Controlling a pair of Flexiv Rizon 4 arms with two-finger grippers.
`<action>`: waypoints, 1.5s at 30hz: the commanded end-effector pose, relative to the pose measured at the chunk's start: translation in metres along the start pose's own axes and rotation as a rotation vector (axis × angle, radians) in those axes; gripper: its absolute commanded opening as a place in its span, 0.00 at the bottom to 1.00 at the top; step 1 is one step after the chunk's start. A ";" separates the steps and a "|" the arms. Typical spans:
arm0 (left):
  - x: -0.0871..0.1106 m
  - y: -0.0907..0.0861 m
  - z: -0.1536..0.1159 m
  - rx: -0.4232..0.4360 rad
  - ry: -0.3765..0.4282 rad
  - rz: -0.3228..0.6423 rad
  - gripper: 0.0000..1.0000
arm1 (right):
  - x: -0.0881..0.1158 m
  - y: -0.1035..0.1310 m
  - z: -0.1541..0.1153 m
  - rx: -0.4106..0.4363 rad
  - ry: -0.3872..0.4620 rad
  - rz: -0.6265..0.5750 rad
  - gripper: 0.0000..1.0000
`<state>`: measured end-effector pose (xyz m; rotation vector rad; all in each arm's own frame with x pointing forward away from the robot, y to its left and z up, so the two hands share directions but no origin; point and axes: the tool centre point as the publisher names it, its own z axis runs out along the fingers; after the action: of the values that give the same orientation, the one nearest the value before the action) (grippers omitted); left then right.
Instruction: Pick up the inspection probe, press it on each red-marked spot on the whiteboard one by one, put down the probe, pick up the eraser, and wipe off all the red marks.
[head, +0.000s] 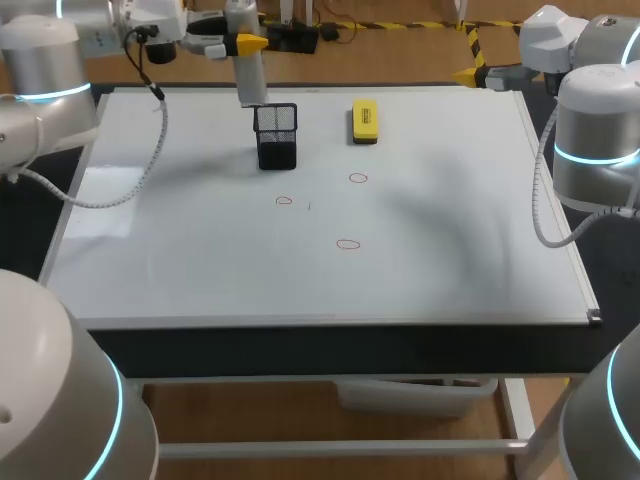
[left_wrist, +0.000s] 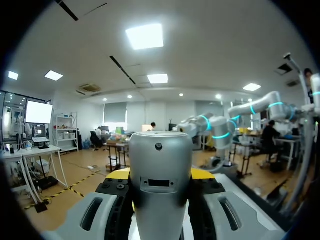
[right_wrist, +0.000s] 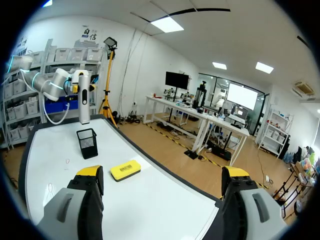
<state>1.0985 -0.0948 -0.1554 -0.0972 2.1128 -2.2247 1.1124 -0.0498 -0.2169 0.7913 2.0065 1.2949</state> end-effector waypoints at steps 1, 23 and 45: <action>0.009 -0.004 -0.017 -0.002 -0.053 0.003 0.00 | 0.000 0.000 0.000 0.001 0.001 0.000 1.00; 0.000 0.016 -0.096 -0.018 -0.258 0.002 0.00 | 0.000 0.000 0.000 0.001 0.001 0.000 1.00; -0.011 0.026 -0.119 -0.069 -0.333 -0.006 0.00 | 0.000 0.000 0.000 0.001 0.001 0.000 1.00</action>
<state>1.1002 0.0237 -0.1897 -0.4424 2.0091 -1.9757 1.1124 -0.0498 -0.2169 0.7913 2.0065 1.2948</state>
